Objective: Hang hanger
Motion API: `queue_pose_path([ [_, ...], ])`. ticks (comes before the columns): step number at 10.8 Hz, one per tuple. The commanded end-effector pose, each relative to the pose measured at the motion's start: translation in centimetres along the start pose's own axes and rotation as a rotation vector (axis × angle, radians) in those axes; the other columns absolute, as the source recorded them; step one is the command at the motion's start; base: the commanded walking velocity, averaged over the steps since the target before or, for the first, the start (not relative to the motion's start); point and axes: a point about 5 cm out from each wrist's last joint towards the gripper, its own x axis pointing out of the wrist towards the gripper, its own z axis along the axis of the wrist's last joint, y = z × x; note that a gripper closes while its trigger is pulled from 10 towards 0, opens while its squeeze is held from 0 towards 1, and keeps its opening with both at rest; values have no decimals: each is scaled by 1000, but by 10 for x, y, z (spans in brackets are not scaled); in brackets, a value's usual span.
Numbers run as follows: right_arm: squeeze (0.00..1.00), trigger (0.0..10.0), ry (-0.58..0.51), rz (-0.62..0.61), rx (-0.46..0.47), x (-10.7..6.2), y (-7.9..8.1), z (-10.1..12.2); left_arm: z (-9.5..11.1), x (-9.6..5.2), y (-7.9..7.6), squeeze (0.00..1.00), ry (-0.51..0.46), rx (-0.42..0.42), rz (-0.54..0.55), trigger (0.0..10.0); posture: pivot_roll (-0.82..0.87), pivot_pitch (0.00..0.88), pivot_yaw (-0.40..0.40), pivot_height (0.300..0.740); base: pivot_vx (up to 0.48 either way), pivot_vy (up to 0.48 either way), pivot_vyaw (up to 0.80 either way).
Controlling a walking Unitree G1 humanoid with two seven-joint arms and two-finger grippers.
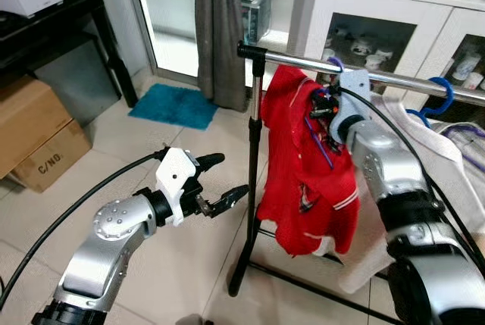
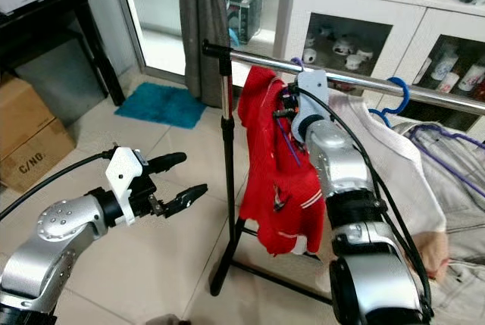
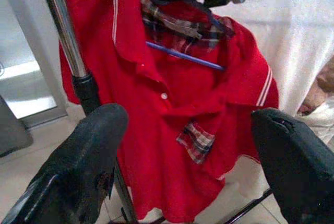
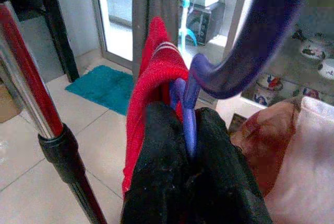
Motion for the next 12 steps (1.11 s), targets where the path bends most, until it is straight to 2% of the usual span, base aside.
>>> queue_pose_path([
  [1,0,0,-57,12,-23,-6,-1,16,2,1,-3,0,-6,4,9,10000,-7,22,9,740,0,0,0],
  [4,0,0,-131,29,-51,-37,-5,33,1,1,4,0,-14,-5,188,10000,-13,40,9,740,0,0,0],
  [5,0,0,-138,29,-57,-41,-5,33,2,1,4,0,-20,-5,204,10000,-14,42,9,740,0,0,0],
  [6,0,0,-137,23,-70,-57,-5,29,2,2,3,0,-26,-5,239,10000,-18,53,9,740,0,0,0],
  [8,0,0,-84,39,-63,-74,3,6,0,3,0,0,-20,-14,277,10000,-13,59,0,740,0,0,0],
  [10,0,0,-10,-22,60,-100,17,-39,-8,-4,-3,0,5,-52,331,10000,-12,67,-10,740,0,0,0],
  [11,0,0,12,-67,167,-106,22,-53,-9,-5,-5,0,12,-75,331,10000,-17,68,-7,740,-285,0,0],
  [12,0,0,18,-88,213,-108,24,-57,-9,-3,-6,0,17,-57,324,10000,-24,67,3,740,-311,0,0],
])
